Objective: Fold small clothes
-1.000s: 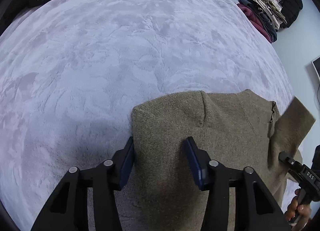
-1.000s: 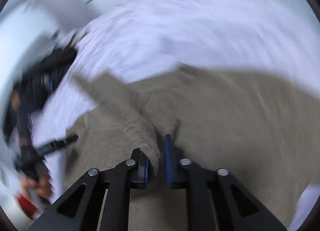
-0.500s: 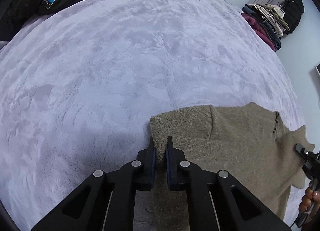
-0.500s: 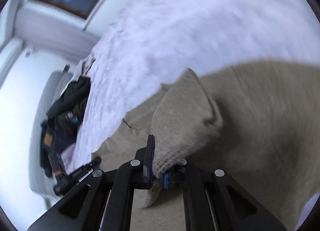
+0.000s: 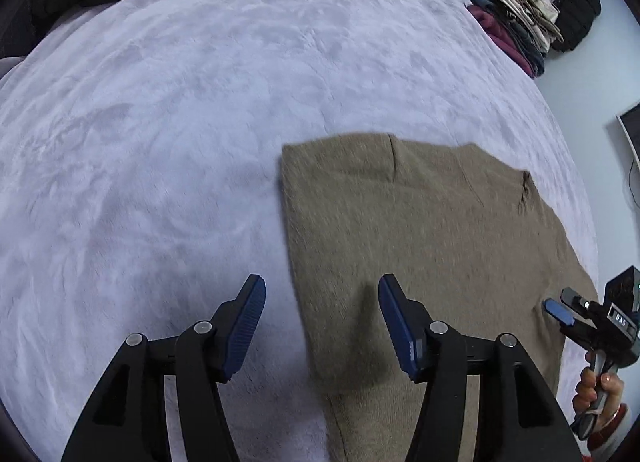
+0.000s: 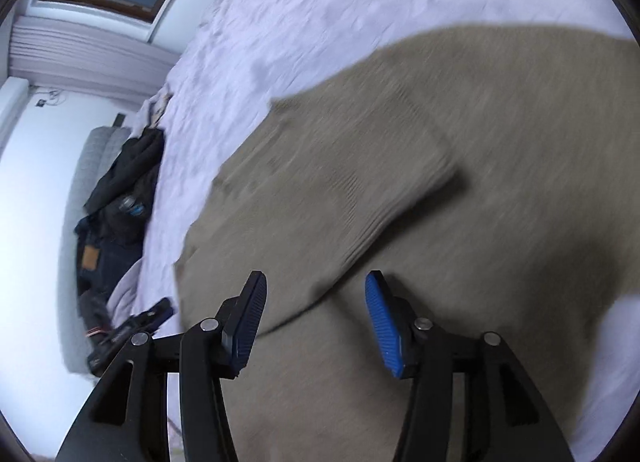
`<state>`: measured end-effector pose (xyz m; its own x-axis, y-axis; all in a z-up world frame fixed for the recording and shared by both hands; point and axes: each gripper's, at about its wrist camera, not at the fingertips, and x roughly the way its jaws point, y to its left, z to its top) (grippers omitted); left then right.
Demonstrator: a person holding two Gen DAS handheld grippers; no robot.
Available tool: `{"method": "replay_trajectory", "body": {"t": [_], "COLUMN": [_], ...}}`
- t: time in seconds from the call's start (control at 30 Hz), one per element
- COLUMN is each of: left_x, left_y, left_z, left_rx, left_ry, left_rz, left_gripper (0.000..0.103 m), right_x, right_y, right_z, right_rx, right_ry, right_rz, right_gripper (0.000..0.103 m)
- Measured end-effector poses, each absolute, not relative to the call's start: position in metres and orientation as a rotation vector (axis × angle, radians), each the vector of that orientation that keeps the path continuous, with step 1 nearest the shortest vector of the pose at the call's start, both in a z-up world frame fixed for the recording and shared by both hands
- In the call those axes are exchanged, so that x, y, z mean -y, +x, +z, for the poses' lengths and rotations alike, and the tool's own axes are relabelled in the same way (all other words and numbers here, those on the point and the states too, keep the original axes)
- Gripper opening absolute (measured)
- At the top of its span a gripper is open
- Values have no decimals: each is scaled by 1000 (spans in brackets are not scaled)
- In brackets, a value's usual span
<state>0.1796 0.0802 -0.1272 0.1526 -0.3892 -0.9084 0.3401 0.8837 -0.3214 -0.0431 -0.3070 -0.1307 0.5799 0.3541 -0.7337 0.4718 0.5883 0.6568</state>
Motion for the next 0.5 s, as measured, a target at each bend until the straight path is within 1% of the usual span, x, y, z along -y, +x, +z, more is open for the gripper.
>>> {"method": "replay_trajectory", "body": {"t": [0.03, 0.07, 0.1, 0.13, 0.2, 0.23, 0.37, 0.43, 0.47, 0.5], "left_x": [-74, -69, -67, -69, -77, -81, -95, -98, -99, -97], "left_y": [174, 169, 165, 161, 159, 158, 154, 146, 139, 134], "left_z": [-133, -140, -147, -151, -151, -149, -139, -132, -128, -122], "left_rx": [-1318, -1306, -1286, -1256, -1239, -1241, -1255, -1267, -1273, -1276], "left_ry": [3, 82, 153, 174, 153, 148, 183, 198, 197, 190], "left_rz": [-502, -460, -443, -452, -456, -451, -374, -349, -354, -368], "left_gripper": [59, 59, 60, 62, 62, 62, 63, 63, 63, 63], "right_x": [300, 294, 288, 284, 281, 280, 284, 281, 281, 280], "right_y": [-41, -38, -32, -28, -25, -27, -49, -58, -63, -67], "right_z": [-134, -139, -144, -150, -157, -157, -145, -138, -135, -132], "right_rx": [-1002, -1008, -1021, -1044, -1059, -1057, -1055, -1067, -1069, -1072], "right_ry": [990, 993, 987, 973, 944, 939, 915, 898, 894, 891], "right_rz": [-66, -55, -63, -85, -119, -123, -121, -122, -122, -122], "right_gripper": [56, 54, 48, 45, 32, 31, 35, 40, 46, 48]}}
